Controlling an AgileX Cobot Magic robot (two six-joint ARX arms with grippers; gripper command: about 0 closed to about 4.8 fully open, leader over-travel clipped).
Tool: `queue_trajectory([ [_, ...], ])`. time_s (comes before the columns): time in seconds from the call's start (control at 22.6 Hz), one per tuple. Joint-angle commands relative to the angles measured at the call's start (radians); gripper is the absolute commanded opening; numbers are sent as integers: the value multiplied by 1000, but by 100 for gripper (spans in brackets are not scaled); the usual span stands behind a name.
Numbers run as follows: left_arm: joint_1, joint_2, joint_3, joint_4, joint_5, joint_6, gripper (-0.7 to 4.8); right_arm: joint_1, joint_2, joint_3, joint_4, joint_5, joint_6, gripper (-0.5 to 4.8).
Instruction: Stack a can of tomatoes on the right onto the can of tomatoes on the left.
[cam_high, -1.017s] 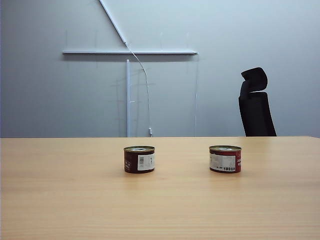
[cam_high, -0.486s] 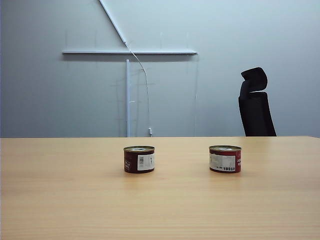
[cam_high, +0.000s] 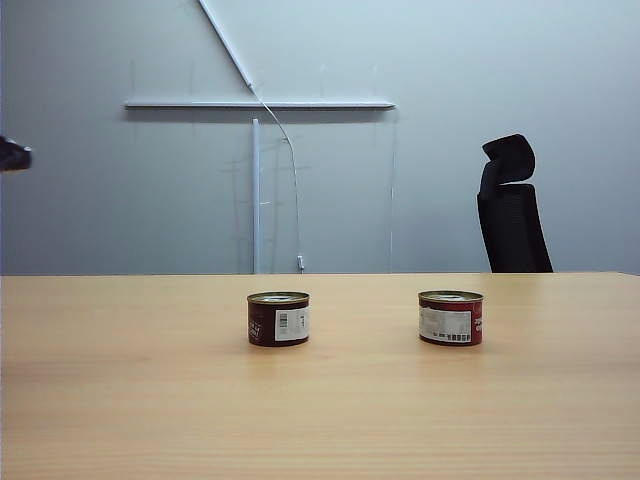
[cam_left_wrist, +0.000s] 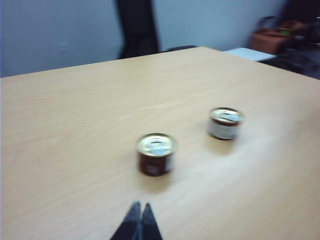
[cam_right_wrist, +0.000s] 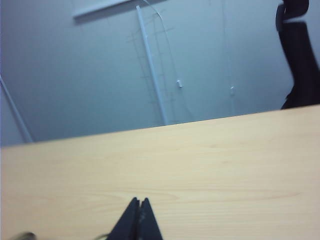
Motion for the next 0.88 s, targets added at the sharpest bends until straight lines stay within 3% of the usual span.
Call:
queue_trajectory([
  [0.04, -58, 20, 2, 14, 2, 6, -2, 2, 2, 31, 26, -6, 51, -9],
  [0.31, -61, 109, 2, 13, 0, 6, -2, 1, 58, 75, 5, 3, 2, -9],
  [0.44, -61, 136, 2, 13, 0, 6, -2, 2, 169, 95, 11, -63, 2, 21],
  [0.49, -61, 136, 2, 13, 0, 6, -2, 2, 212, 104, 12, -75, 2, 58],
  [0.53, -61, 137, 2, 12, 0, 6, -2, 3, 296, 125, 13, -97, 2, 175],
  [0.57, -61, 146, 2, 13, 0, 6, -2, 3, 378, 151, 19, -114, 0, 253],
  [0.71, -61, 175, 2, 12, 0, 6, -2, 19, 517, 206, 43, -140, -48, 398],
  [0.75, -61, 187, 2, 13, 0, 6, -2, 35, 572, 230, 54, -141, -78, 479],
  [0.88, -61, 219, 2, 12, 0, 6, -2, 104, 724, 289, 72, -140, -226, 479],
])
